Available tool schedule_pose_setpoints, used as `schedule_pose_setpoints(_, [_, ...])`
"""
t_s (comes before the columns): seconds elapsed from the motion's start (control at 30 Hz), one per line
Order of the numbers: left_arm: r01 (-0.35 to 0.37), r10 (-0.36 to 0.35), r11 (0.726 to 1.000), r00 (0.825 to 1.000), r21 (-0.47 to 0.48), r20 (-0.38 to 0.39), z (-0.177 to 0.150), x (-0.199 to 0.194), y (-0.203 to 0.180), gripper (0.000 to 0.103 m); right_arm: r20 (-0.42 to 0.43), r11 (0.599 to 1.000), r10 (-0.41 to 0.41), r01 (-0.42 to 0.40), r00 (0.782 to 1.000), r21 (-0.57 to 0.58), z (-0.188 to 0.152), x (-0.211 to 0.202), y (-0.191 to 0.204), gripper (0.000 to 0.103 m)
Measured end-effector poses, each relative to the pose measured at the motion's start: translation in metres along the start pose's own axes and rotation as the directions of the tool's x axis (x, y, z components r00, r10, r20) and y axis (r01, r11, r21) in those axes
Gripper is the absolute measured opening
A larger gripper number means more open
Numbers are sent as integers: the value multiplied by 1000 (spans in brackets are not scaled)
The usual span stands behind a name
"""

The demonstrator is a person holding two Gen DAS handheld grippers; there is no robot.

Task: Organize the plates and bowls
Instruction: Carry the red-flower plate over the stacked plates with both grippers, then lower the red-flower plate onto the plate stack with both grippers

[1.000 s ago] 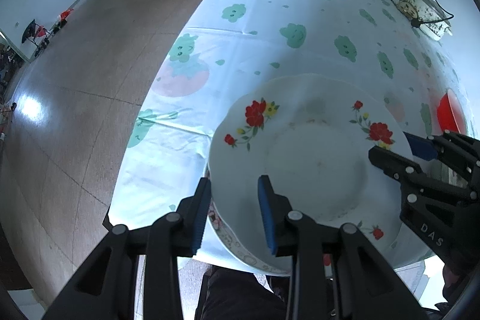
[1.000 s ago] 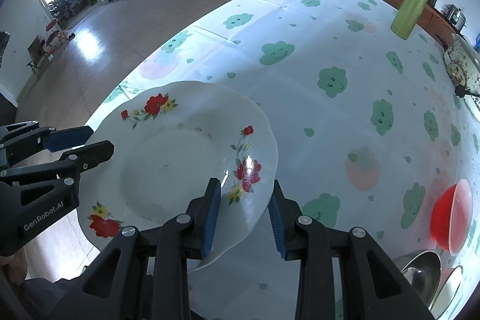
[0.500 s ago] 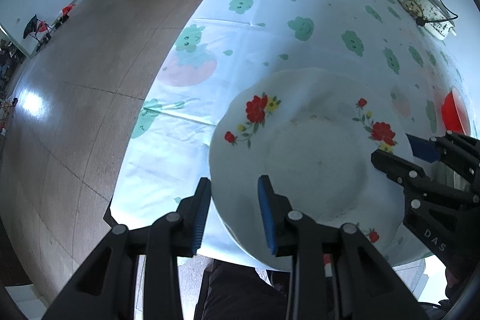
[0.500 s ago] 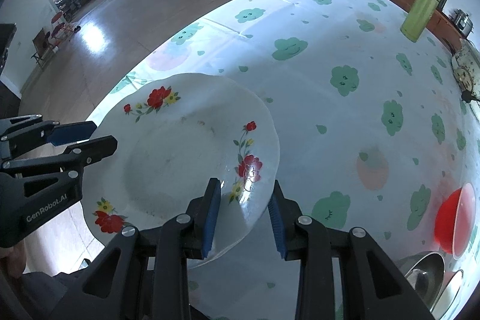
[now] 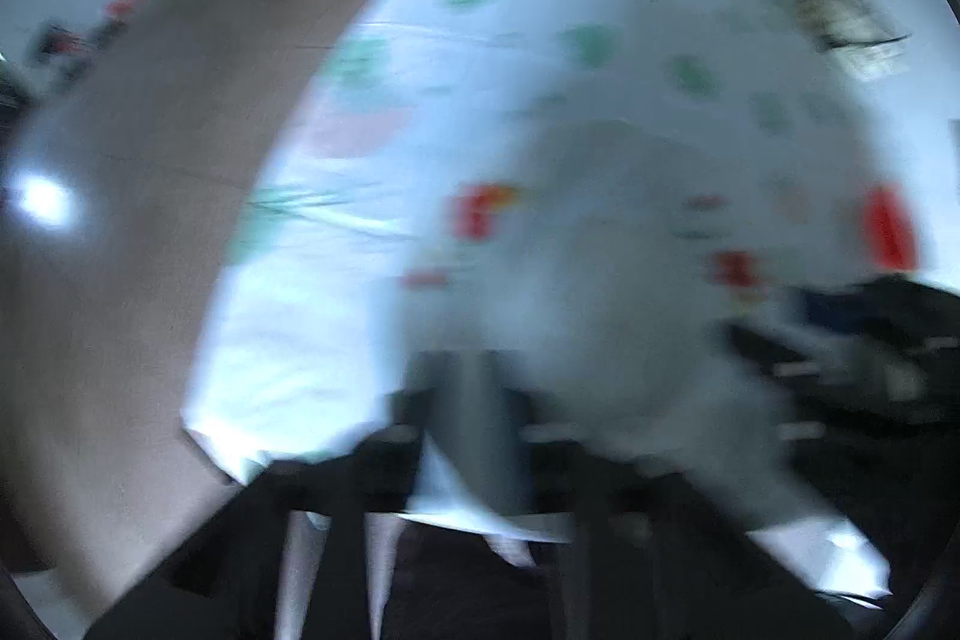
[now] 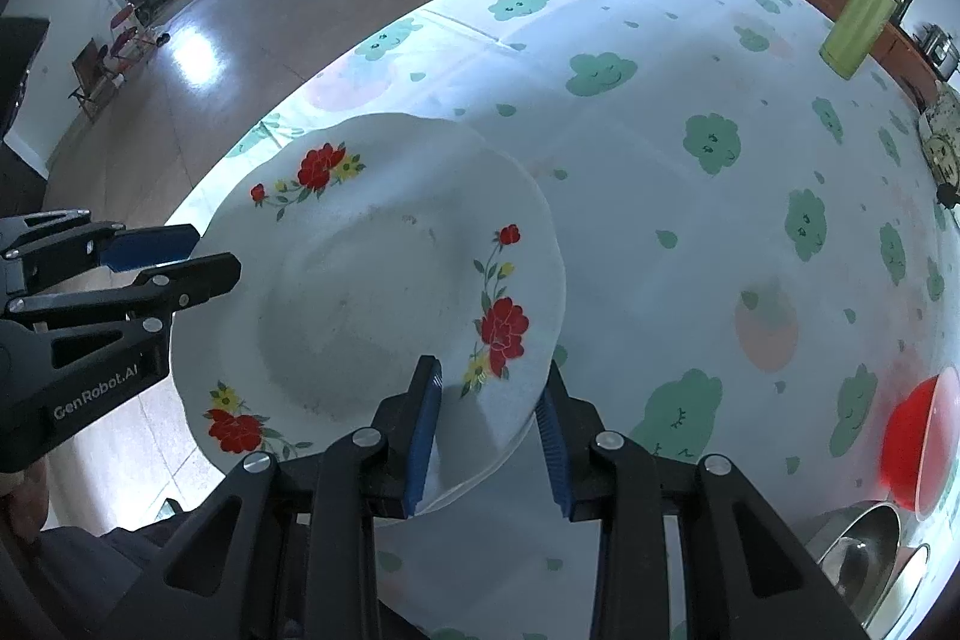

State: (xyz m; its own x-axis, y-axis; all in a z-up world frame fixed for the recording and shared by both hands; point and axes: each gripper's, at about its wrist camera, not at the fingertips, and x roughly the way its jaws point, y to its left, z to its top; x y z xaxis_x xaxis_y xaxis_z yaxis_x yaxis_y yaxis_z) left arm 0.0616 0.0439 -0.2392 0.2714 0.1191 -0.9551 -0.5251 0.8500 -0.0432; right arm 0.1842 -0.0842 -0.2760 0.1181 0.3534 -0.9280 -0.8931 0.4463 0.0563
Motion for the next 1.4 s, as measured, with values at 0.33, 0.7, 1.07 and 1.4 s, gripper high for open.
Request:
schedule_pose_setpoints(0.33, [-31, 31, 999, 1000, 9, 0, 7, 5, -7, 6, -13, 998, 56, -56, 998, 2, -3, 1, 6, 33])
schedule_pose_setpoints(0.7, [-70, 74, 995, 996, -72, 55, 9, -6, 15, 48, 6, 1000, 17, -17, 1000, -4, 4, 2, 2, 29])
schedule_pose_setpoints(1.07, [-69, 73, 995, 995, -65, 63, 7, -8, 18, 57, 29, 997, 37, -39, 999, 65, 2, 0, -8, 29])
schedule_pose_setpoints(1.4, [-55, 57, 998, 997, -43, 60, 5, -8, 13, 62, 104, 996, -6, -3, 995, 88, 2, -14, -9, 33])
